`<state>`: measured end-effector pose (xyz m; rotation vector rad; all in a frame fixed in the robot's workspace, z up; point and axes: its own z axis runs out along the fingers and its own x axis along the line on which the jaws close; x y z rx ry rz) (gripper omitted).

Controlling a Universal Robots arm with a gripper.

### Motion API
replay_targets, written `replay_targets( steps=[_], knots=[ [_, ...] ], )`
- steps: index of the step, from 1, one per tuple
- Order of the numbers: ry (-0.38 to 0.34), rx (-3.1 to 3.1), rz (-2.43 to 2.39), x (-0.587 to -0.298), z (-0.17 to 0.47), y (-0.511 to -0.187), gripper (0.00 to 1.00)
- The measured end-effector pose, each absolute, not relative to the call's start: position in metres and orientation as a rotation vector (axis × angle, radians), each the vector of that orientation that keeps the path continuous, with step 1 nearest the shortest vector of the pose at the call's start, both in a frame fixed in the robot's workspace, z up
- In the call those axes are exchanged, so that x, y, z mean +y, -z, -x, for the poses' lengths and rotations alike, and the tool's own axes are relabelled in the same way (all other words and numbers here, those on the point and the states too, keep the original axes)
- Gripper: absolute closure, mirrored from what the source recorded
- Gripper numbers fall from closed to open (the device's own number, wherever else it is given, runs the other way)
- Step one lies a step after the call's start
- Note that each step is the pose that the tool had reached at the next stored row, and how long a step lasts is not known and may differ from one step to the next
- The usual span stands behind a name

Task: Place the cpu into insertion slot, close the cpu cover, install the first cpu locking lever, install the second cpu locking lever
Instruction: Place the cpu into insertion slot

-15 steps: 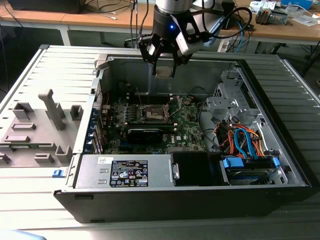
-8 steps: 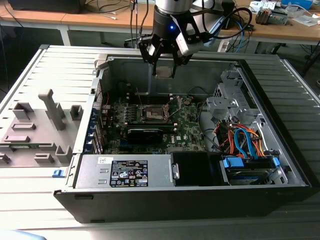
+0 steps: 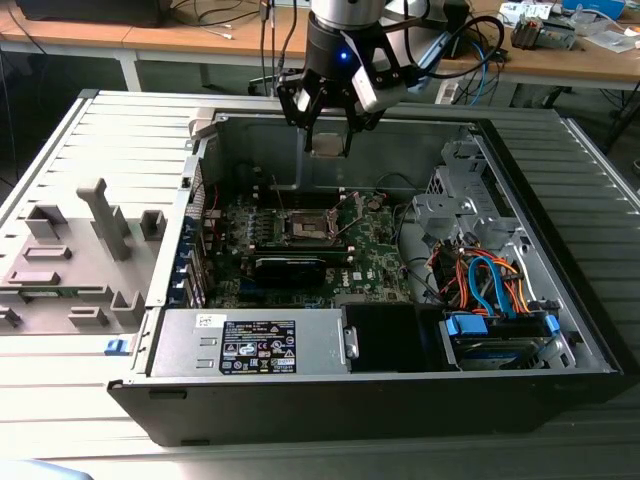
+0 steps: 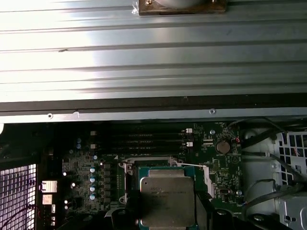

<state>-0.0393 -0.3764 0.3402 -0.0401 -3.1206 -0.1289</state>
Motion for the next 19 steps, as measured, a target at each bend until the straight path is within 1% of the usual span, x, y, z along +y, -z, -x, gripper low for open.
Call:
replay_targets(
  steps=[19],
  knots=[
    [0.129, -3.121, 0.040, -0.3802, 0.0393, -0.3389, 0.45]
  ],
)
